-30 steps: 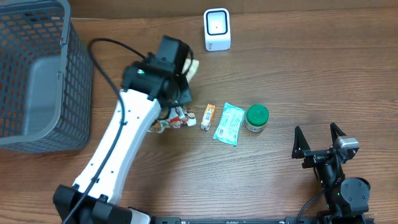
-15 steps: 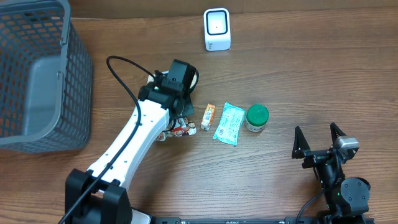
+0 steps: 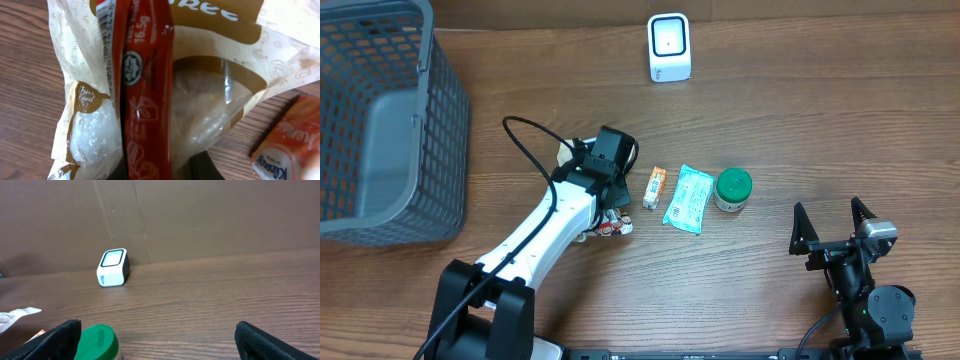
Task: Scan the item barcode
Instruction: 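Lift the bread bag out and carry it toward the other items, then lower the bread bag onto the table left of the orange pack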
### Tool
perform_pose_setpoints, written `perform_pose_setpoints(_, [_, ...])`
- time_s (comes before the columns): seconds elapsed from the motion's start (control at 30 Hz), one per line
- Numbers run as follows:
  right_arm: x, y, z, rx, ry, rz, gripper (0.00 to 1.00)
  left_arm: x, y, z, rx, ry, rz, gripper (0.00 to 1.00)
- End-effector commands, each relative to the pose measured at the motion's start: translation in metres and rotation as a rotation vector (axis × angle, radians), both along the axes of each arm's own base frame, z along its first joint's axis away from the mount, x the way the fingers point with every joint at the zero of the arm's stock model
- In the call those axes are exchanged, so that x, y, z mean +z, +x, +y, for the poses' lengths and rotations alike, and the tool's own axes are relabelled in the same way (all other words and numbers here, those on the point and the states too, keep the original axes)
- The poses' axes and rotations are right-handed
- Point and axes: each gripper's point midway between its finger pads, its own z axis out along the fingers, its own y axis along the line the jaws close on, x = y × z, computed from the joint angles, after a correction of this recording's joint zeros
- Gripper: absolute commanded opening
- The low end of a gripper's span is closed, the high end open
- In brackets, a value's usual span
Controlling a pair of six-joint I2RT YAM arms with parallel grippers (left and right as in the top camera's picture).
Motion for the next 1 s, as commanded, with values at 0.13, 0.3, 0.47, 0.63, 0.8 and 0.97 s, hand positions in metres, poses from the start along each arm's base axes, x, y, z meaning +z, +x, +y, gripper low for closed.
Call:
perform_pose_setpoints(0.13, [-0.003, 0.001, -0.002, -0.009, -0.005, 0.002, 1.0, -0.013, -0.004, 0.004, -0.019, 0.025, -0.009, 0.06])
perform_pose_setpoints(0.3, [-0.003, 0.001, -0.002, -0.009, -0.005, 0.001, 1.0, -0.02, -0.007, 0.005, -0.033, 0.031, -0.009, 0.09])
perform_pose_setpoints(0.47, [-0.003, 0.001, -0.002, -0.009, -0.005, 0.001, 1.0, -0.021, -0.007, 0.006, -0.033, 0.031, -0.008, 0.29])
perform_pose_setpoints(0.63, [-0.003, 0.001, -0.002, -0.009, -0.005, 0.001, 1.0, -0.021, -0.007, 0.006, -0.033, 0.031, -0.008, 0.61])
perform_pose_setpoints(0.8, [-0.003, 0.001, -0.002, -0.009, -0.005, 0.002, 1.0, -0.021, -0.007, 0.006, -0.049, 0.039, -0.006, 0.73])
perform_pose_setpoints(0.97, [-0.003, 0.001, -0.002, -0.009, -0.005, 0.002, 1.0, -0.019, -0.003, 0.01, -0.075, 0.062, -0.016, 0.65])
